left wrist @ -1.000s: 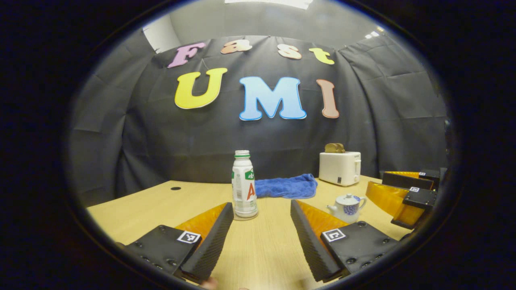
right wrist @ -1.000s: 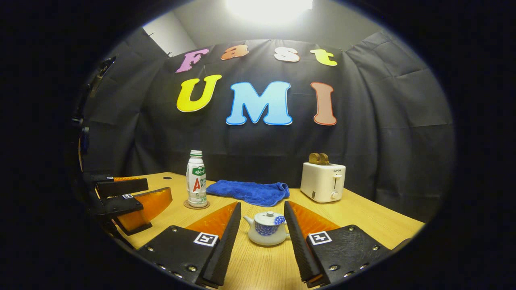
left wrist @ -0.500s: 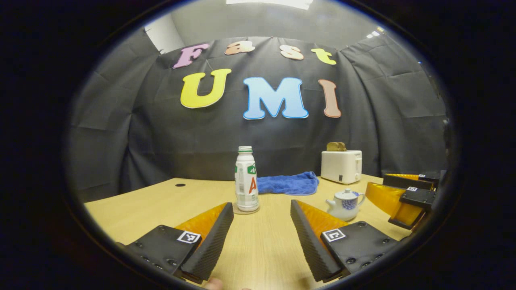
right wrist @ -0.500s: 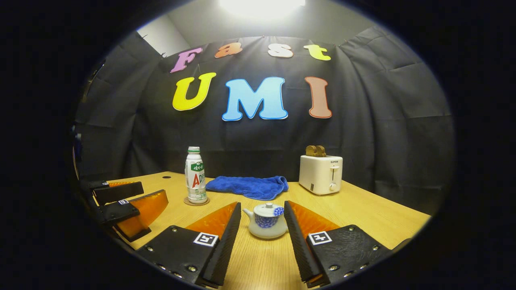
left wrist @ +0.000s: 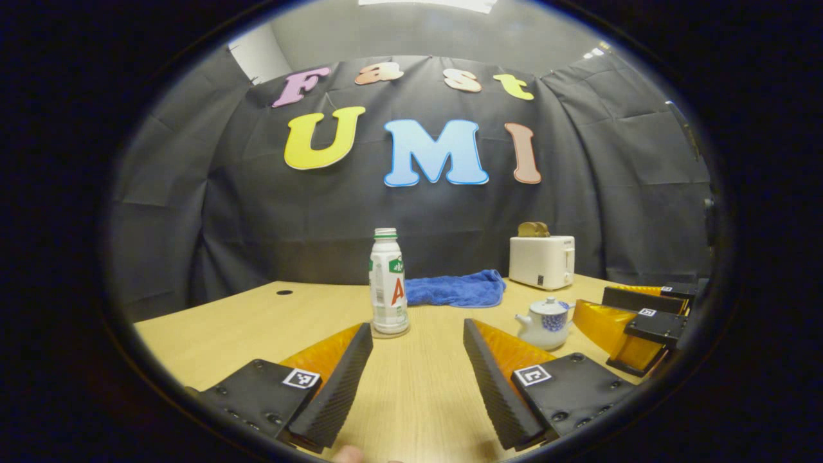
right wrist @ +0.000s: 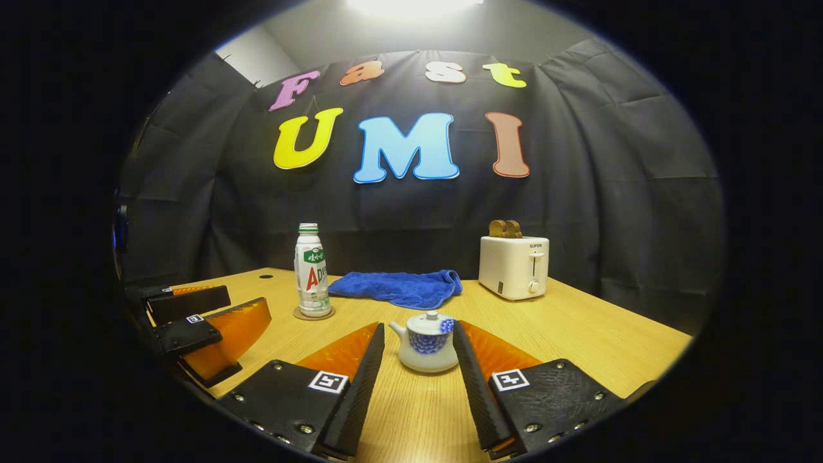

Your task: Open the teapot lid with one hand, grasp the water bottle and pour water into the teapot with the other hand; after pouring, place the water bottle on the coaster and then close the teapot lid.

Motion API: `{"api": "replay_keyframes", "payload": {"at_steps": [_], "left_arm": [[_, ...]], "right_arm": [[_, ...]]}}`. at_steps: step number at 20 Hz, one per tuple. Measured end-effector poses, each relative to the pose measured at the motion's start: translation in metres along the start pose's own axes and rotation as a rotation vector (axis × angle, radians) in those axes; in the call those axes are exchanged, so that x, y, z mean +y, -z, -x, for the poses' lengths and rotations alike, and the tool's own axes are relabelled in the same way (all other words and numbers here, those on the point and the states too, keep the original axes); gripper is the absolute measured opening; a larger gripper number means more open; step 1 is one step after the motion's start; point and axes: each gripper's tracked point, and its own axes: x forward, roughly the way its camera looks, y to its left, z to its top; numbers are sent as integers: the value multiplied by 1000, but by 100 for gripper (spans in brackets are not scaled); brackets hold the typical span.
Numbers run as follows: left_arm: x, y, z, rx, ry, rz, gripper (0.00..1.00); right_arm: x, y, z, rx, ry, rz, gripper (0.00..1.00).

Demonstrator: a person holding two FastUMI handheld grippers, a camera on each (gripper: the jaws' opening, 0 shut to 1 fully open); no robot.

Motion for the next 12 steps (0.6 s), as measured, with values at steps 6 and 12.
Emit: {"api": "replay_keyframes", "payload": {"at_steps": [6,12], "left_arm": [[2,1,0,4,-17,-3,94],[2,1,1,5,-16,-3,88]], "right_arm": [[-3,0,1,0,22,-1,67],[-2,0,1,1,12,-2,99]]}}
